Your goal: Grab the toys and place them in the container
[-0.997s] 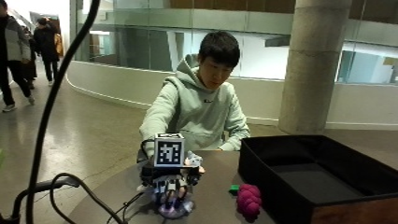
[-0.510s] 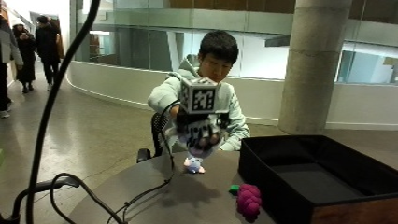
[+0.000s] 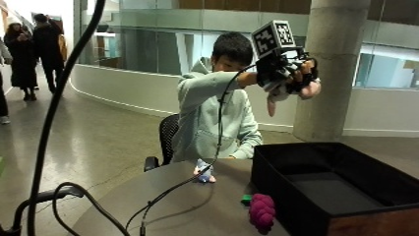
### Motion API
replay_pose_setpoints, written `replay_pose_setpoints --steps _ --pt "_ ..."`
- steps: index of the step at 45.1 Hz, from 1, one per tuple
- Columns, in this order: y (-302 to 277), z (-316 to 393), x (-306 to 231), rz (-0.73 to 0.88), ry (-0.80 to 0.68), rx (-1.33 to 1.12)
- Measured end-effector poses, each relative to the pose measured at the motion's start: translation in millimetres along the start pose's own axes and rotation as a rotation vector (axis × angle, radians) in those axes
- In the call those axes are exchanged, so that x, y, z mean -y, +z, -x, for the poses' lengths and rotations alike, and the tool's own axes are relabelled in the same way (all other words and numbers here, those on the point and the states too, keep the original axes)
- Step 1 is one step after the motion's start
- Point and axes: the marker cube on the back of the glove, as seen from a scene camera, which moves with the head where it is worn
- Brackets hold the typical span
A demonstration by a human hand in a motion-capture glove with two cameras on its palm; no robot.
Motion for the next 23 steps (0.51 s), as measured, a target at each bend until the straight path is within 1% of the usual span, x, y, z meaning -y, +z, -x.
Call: replay_pose_setpoints --steps 3,9,15,19,23 --pt "14 15 7 0.047 -0.015 0.020" --pt "44 28 11 0.226 -0.082 0.048" --pt "49 16 5 0.245 -0.090 0.065" --pt "44 -5 -2 0.233 -0.083 0.080" --pt "40 -35 -9 0.226 -0.045 0.086"
